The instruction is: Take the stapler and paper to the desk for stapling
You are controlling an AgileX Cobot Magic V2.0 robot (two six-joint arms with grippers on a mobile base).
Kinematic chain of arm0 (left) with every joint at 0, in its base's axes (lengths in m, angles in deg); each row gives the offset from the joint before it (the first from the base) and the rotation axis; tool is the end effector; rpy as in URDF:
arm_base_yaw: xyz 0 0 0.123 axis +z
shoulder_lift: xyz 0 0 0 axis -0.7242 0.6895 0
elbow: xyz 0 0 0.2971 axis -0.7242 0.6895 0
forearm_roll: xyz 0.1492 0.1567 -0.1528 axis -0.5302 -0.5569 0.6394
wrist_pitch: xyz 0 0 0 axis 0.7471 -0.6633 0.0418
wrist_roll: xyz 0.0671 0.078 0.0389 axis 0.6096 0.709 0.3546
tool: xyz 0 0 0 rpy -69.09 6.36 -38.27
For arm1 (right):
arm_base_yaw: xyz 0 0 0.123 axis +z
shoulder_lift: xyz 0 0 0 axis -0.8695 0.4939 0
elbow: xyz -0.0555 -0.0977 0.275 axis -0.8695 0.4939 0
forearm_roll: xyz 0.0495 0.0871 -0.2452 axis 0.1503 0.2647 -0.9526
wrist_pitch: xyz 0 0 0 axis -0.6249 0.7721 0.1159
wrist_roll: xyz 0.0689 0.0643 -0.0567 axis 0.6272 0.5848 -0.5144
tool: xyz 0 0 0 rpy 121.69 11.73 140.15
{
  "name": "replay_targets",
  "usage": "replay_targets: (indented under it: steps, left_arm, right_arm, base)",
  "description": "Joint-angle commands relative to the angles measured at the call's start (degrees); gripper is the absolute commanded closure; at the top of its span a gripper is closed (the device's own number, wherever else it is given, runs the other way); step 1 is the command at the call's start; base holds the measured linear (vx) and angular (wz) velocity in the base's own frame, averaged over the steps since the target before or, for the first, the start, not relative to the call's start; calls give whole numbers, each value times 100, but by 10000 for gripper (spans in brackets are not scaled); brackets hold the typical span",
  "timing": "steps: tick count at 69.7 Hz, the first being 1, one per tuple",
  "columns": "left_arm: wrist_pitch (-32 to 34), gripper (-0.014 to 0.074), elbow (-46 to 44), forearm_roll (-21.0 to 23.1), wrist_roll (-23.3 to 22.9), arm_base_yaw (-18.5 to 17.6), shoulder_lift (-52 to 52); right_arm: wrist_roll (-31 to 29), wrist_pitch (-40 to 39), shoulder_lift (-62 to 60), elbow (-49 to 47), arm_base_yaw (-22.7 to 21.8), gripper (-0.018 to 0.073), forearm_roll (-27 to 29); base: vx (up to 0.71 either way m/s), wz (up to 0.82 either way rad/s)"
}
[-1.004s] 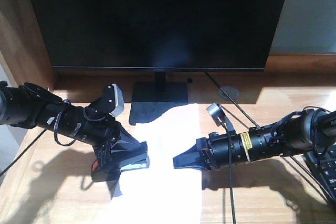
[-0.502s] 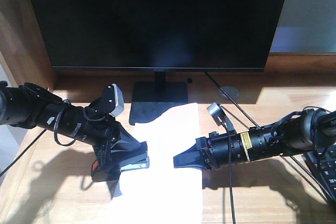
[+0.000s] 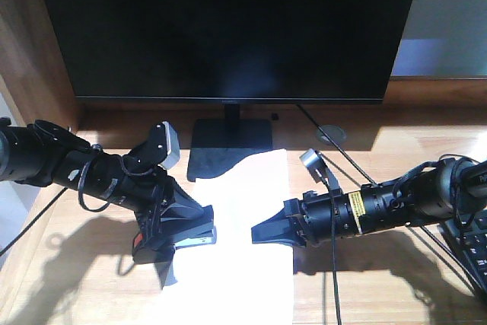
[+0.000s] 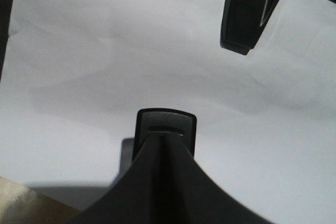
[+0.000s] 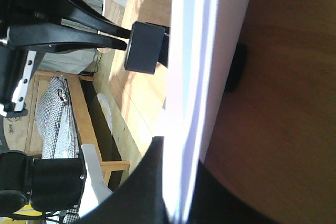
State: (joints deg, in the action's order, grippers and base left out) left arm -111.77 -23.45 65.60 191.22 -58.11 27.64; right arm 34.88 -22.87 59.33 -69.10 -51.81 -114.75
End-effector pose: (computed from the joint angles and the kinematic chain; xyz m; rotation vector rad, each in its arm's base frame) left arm 0.3465 -0.1534 0.1478 1.4413 1.9259 -0.8065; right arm 0.3185 0.1490 0.0924 -0.3288 2.4608 1.6261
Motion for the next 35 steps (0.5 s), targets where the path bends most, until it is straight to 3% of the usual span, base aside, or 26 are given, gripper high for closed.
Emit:
replay_targets:
  steps: [1,24,35]
  left_arm:
    - [-173,603,-138,285,47,-25,-207]
    - [-161,603,-138,260,48,-25,425]
    - [-106,603,-138,-20,42,-25,705]
  right_arm:
    - [-39,-327,-252,-105,0,562,193]
    - [-39,-351,-252,-105,0,562,194]
    - [-39,-358,-252,-105,0,562,194]
  base:
    - [0,0]
    - [0,0]
    - [0,0]
